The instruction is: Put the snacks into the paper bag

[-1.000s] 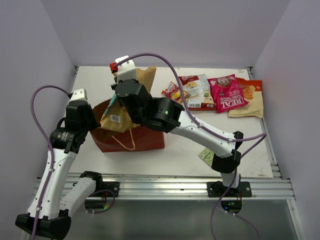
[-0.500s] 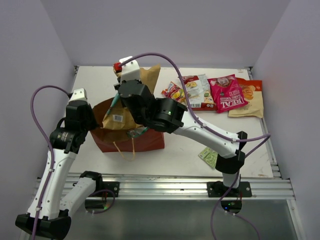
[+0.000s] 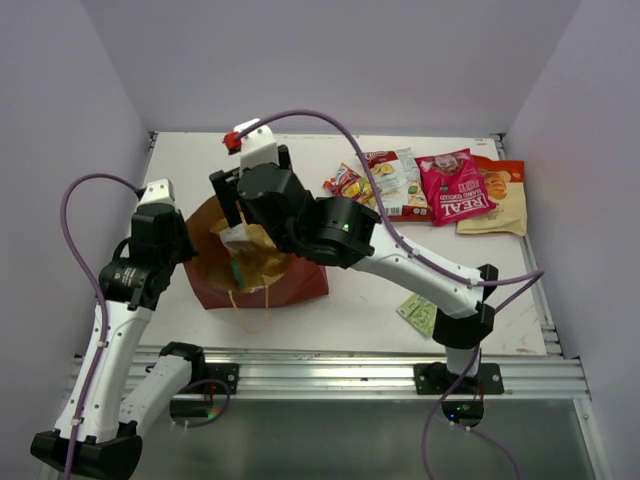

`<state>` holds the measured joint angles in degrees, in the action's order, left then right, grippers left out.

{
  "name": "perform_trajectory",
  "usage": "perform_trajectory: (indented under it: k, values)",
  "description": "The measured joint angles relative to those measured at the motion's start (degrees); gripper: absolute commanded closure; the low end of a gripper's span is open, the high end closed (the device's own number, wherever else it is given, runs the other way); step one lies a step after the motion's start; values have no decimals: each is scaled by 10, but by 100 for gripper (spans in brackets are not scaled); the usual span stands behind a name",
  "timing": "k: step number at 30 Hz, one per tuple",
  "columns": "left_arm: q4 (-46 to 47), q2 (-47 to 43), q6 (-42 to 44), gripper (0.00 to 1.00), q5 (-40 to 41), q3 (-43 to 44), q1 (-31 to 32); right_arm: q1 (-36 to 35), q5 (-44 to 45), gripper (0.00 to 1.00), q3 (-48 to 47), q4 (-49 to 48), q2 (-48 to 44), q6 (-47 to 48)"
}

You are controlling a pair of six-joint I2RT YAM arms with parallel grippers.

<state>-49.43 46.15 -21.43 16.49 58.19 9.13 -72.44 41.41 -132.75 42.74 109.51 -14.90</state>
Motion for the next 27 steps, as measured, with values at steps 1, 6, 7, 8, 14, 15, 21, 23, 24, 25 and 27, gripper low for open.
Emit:
perform_trajectory:
  k: [1, 6, 7, 8, 14, 15, 21, 23, 24, 25, 27]
  values:
    - [-1, 0, 0, 100, -2, 0, 0, -1, 2, 20, -21, 1, -1, 9]
    - [-1, 1, 0, 100, -2, 0, 0, 24, 19, 11, 0, -9, -71, 42]
    - [-1, 1, 0, 100, -2, 0, 0, 50, 3, 9, 27, -7, -95, 37]
    - [-1, 1, 0, 100, -2, 0, 0, 79, -6, 7, 51, -5, -114, 31]
    - [-1, 3, 0, 100, -2, 0, 0, 356, -37, 2, 245, -12, -151, 20]
    - [-1, 4, 0, 100, -2, 0, 0, 381, -43, 1, 257, -9, -130, 21]
    - [0, 13, 0, 100, 5, 3, 0, 445, -71, 2, 271, -10, 25, 41]
    - [-1, 15, 0, 100, 7, 5, 0, 454, -79, 2, 272, -10, 69, 46]
    - [-2, 15, 0, 100, 8, 6, 0, 458, -82, 2, 272, -10, 87, 47]
    - [-3, 16, 0, 100, 10, 6, 0, 462, -83, 2, 272, -9, 103, 49]
    - [-6, 16, 0, 100, 14, 8, 0, 470, -85, 2, 273, -4, 125, 49]
